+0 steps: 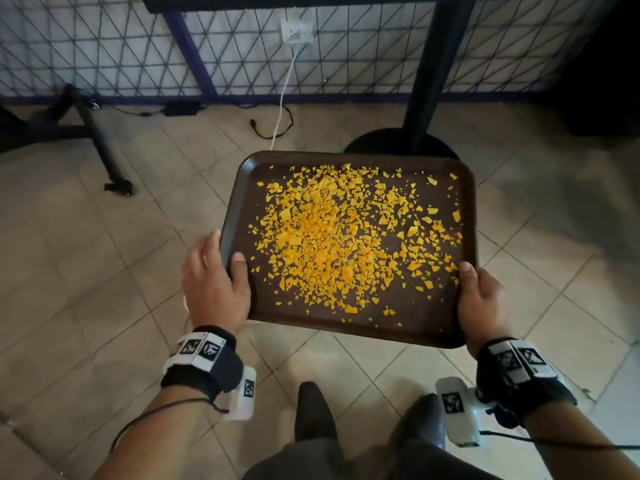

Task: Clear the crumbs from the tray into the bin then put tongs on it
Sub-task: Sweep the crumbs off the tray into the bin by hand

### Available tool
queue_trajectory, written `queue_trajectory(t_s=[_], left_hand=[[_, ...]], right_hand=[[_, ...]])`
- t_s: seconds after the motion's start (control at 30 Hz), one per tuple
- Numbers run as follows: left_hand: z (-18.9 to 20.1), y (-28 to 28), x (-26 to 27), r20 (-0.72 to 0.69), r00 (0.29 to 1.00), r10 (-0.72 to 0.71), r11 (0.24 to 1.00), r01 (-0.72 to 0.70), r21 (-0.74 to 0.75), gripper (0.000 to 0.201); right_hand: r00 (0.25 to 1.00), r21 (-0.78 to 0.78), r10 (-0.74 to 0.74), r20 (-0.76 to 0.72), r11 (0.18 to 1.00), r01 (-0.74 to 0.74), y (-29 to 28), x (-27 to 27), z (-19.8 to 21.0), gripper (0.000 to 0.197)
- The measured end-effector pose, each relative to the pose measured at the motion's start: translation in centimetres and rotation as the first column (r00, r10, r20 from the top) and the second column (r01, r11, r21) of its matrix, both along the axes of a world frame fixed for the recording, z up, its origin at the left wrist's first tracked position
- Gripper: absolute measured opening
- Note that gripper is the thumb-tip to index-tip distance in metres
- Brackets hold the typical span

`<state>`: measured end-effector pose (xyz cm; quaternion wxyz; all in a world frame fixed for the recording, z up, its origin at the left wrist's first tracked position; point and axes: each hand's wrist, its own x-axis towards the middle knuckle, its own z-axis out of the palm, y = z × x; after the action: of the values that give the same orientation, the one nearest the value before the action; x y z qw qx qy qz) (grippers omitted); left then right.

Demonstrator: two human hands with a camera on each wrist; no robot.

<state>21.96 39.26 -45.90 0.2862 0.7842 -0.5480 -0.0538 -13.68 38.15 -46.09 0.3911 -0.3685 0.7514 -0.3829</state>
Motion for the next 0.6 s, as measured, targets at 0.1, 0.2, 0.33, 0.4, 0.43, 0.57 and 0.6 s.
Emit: queue_trajectory(t_s=[0.1, 0.2, 0.33, 0.4, 0.43, 0.57, 0.6], left_hand=[[1.4, 0.9, -5.2, 0.112, 0.937, -0.331, 0.943, 0.333, 0.001, 0.051], [0.6, 2.3, -11.7, 0.100, 0.731, -0.675, 0.737, 0.660, 0.145, 0.054], [-3.0, 3.3, -15.9, 0.207, 0.441, -0.873, 0.486, 0.769, 0.416, 0.064], [-4.3, 3.3, -15.3, 0.215, 0.407, -0.888, 0.459, 0.757, 0.465, 0.067], [-4.9, 3.1, -14.4, 0.219, 0.415, -0.883, 0.468, 0.746, 0.473, 0.066], [-6.4, 1.8, -8.4, 0.196, 0.523, -0.829, 0.537, 0.649, 0.539, 0.066], [-6.6, 1.5, -6.8, 0.183, 0.565, -0.805, 0.560, 0.621, 0.549, 0.066]], right_hand=[[0.998, -0.046, -0.034, -0.043, 0.998, 0.032, -0.1, 0.4, -0.4, 0.036], [0.995, -0.083, -0.041, -0.086, 0.996, 0.034, -0.1, 1.1, -0.8, 0.033], [0.991, -0.112, -0.054, -0.123, 0.993, 0.040, -0.2, 1.3, -2.1, 0.036], [0.992, -0.098, -0.054, -0.113, 0.994, 0.043, -0.5, 1.3, -2.5, 0.035], [0.994, -0.089, -0.055, -0.095, 0.995, 0.046, -0.7, 1.3, -2.7, 0.034], [0.993, -0.083, -0.061, -0.103, 0.995, 0.053, -1.2, 0.8, -3.5, 0.035], [0.991, -0.090, -0.062, -0.117, 0.995, 0.051, -1.3, 0.7, -3.7, 0.035]])
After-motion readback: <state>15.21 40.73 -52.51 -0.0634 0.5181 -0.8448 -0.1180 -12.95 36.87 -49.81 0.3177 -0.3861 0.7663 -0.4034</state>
